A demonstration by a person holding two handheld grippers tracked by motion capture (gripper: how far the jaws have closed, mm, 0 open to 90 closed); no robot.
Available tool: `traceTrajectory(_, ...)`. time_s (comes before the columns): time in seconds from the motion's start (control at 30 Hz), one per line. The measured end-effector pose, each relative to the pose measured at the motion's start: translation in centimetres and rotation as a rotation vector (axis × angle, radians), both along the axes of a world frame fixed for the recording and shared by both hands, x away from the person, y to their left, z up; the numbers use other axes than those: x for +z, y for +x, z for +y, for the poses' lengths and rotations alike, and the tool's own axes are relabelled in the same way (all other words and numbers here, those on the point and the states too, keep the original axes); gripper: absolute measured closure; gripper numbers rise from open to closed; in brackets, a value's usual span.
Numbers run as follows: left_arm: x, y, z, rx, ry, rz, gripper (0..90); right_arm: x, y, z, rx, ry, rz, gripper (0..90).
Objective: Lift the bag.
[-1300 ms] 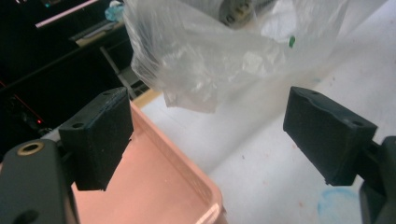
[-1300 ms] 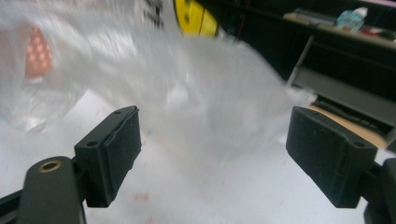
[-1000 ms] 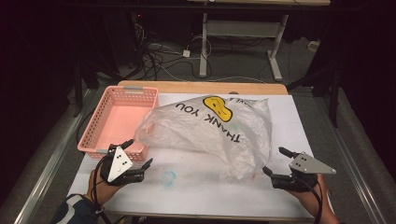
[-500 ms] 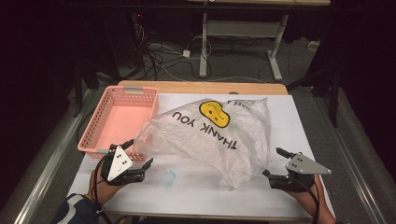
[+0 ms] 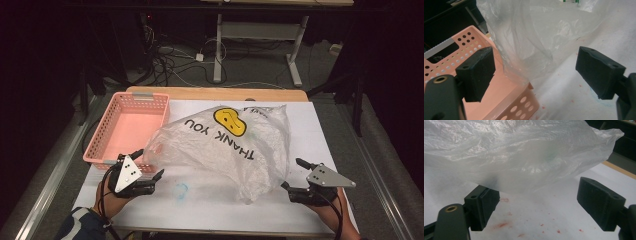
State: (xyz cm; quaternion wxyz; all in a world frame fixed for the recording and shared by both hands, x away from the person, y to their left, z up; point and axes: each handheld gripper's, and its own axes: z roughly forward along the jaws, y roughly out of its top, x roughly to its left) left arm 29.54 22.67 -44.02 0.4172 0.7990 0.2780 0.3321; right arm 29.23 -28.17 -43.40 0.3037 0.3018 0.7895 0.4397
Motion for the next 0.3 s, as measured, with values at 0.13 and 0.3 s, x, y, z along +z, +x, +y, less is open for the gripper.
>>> traceTrajectory(0.13, -0.01, 0.17, -0.01, 0.002, -0.002, 0.005, 15.9, 0.09, 0.01, -0.05, 0.003, 0.002, -0.004, 19.0)
traceTrajectory(0.3, 0.01, 0.31, 0.01, 0.004, -0.007, 0.005, 15.9, 0.33, -0.1, -0.05, 0.008, 0.008, -0.013, 19.0)
